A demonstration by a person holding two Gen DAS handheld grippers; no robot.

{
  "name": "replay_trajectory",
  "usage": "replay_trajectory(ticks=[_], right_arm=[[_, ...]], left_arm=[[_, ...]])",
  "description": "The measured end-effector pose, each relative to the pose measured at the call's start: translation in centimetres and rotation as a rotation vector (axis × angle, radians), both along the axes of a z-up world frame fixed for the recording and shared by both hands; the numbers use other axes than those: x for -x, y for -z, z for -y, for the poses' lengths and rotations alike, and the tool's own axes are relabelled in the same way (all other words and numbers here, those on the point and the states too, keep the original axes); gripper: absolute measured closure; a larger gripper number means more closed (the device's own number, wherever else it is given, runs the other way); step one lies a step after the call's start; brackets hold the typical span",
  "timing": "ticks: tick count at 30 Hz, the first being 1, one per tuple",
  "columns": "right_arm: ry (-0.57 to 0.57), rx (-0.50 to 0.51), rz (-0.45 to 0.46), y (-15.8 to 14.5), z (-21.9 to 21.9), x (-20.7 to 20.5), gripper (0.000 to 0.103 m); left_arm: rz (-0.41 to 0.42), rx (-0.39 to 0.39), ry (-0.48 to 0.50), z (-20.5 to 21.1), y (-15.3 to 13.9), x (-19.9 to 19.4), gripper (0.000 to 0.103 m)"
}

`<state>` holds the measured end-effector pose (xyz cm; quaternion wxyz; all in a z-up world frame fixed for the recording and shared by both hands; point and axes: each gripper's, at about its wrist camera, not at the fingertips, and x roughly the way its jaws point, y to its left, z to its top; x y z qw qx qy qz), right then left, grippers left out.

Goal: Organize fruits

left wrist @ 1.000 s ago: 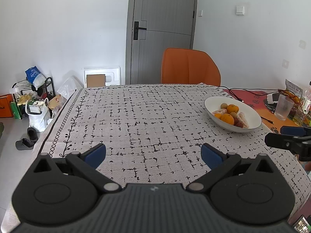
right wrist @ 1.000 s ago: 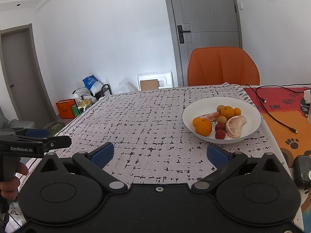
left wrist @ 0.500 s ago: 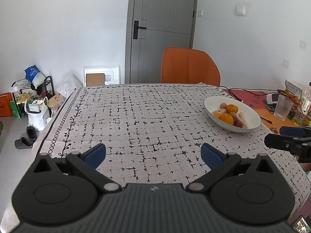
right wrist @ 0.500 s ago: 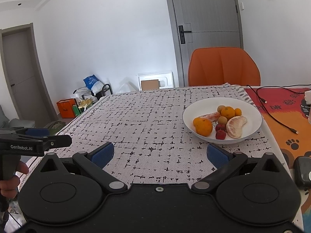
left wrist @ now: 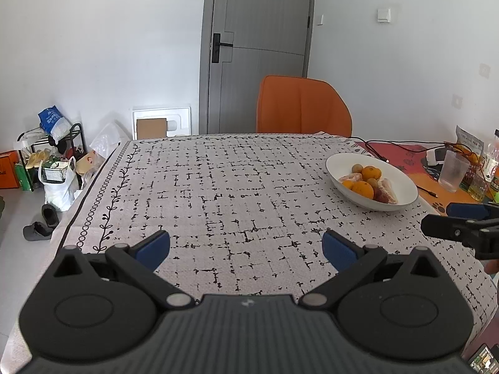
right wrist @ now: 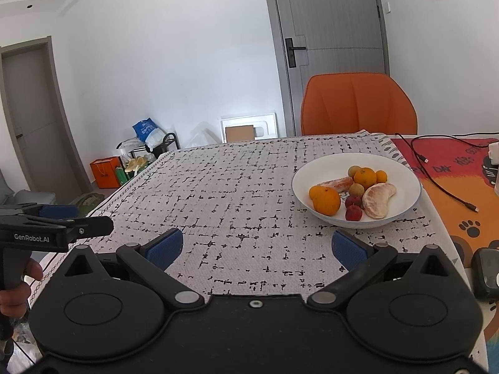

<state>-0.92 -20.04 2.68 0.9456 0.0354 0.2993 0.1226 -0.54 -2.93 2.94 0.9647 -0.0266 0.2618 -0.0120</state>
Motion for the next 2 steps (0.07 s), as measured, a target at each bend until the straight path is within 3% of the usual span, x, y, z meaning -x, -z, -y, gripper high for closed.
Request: replay_trajectory(ticks=[2], right_arm=[[0.001,0.001,-0.001,0.03,-0.05,0.05,0.000]], left_arm=[[-0.001,0.001,0.000,0.01,0.00,-0.01,0.000]])
